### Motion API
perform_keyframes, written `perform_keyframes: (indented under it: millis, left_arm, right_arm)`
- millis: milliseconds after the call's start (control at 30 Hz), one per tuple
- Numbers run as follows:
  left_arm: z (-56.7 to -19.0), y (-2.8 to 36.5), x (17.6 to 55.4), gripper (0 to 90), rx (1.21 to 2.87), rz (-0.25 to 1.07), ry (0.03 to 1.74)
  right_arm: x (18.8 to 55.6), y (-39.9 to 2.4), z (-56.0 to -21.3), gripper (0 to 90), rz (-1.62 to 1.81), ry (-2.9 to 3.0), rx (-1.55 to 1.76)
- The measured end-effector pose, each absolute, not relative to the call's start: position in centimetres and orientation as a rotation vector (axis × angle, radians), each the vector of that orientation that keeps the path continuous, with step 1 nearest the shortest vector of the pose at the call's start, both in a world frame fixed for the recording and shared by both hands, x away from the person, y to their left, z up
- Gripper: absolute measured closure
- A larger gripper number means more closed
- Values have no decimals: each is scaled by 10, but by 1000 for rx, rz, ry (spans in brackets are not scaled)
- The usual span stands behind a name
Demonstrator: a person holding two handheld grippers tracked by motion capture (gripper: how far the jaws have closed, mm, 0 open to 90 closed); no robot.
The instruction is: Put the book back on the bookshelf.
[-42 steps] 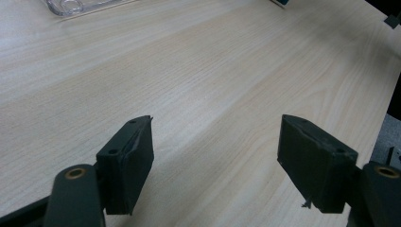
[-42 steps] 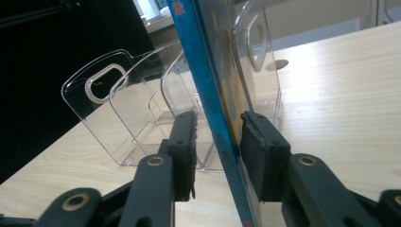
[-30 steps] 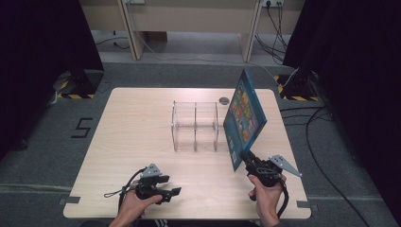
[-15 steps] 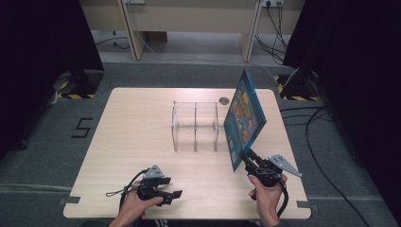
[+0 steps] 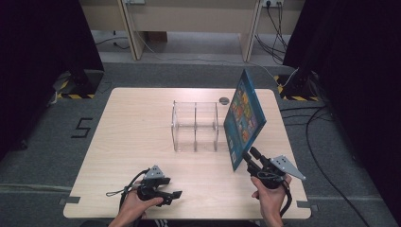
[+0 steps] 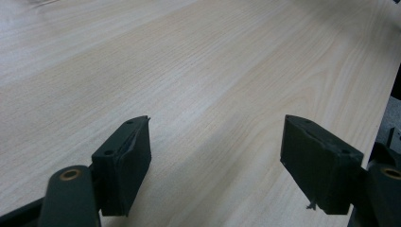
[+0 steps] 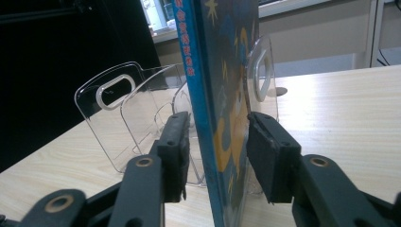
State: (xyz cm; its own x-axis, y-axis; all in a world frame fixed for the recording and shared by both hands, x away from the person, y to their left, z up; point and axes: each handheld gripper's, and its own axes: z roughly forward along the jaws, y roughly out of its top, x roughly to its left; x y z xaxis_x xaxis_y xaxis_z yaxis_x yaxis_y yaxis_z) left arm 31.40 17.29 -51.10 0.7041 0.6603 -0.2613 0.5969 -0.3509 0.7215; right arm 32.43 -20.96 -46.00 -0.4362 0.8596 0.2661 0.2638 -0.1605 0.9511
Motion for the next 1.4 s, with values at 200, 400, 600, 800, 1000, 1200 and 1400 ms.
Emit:
perform_keyframes:
  millis: [200, 400, 600, 800, 1000, 1200, 1400]
  left_arm:
    - [-511, 173, 314, 244, 2053, 100, 962]
    - [-511, 173, 314, 243, 2052, 100, 961]
    - [-511, 174, 314, 242, 2052, 96, 961]
    - [-511, 174, 314, 241, 2053, 93, 961]
    - [-511, 174, 314, 240, 2050, 97, 964]
    - [-510, 175, 314, 240, 2049, 95, 967]
    - [-510, 176, 314, 240, 2051, 101, 968]
  right_arm:
    - [318, -213, -457, 554, 1625, 1638, 1231]
    - [315, -215, -458, 479, 1604, 1631, 1232]
    - [314, -220, -460, 416, 1599, 1611, 1269]
    - [311, -224, -461, 391, 1596, 1607, 1276]
    - [307, -227, -462, 369, 1598, 1620, 1267]
    - [304, -231, -463, 346, 1584, 1644, 1250]
    - [301, -235, -464, 338, 1582, 1651, 1239]
